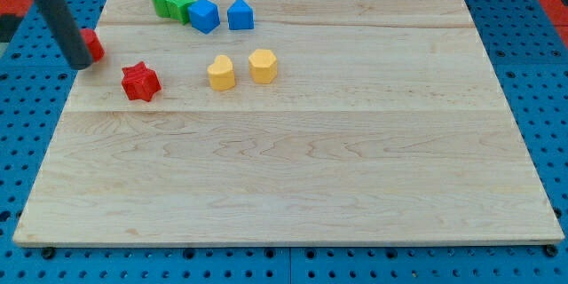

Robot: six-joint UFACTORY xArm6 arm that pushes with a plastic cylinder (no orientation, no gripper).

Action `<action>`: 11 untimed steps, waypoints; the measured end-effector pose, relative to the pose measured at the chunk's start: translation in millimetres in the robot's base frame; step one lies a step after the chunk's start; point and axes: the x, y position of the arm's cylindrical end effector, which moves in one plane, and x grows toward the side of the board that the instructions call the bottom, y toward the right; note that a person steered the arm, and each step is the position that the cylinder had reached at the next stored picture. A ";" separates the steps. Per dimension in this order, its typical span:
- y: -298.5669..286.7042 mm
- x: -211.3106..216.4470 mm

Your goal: Separate the red star and red circle

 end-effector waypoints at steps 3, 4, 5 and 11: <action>-6.6 -10.1; -6.7 -28.0; -6.7 -42.1; 151.5 24.9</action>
